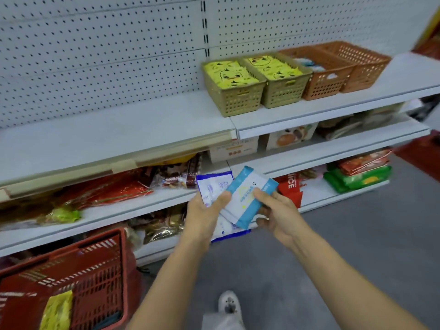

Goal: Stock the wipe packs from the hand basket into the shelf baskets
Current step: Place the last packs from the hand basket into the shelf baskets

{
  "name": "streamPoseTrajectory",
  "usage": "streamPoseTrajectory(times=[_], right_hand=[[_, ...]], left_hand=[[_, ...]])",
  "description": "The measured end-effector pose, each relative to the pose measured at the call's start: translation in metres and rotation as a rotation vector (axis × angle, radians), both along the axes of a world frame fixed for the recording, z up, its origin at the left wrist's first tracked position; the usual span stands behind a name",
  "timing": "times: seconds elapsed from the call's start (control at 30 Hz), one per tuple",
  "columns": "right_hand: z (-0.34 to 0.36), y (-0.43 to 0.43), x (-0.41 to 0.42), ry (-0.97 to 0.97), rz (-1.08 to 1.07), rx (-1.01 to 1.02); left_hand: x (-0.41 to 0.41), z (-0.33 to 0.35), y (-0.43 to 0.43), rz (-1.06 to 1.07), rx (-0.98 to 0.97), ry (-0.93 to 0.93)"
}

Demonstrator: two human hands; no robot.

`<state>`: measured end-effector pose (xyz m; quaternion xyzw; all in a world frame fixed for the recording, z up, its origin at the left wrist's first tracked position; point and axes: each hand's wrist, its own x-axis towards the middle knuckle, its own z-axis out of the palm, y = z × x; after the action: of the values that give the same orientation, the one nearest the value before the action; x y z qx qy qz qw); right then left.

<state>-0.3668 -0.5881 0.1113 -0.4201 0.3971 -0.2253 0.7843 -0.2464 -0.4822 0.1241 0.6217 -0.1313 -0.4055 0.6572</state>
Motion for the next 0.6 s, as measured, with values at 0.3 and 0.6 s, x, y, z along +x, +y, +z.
streamPoseTrajectory(times=[0.3, 0.6], right_hand=[[0.037, -0.153, 0.0, 0.153, 0.16, -0.229], [0.082, -0.326, 0.021, 0.111, 0.061, -0.279]], left_hand=[[0.026, 0.038, -0.123, -0.151, 0.067, -0.245], [0.056, 0.077, -0.29, -0.045, -0.031, -0.161]])
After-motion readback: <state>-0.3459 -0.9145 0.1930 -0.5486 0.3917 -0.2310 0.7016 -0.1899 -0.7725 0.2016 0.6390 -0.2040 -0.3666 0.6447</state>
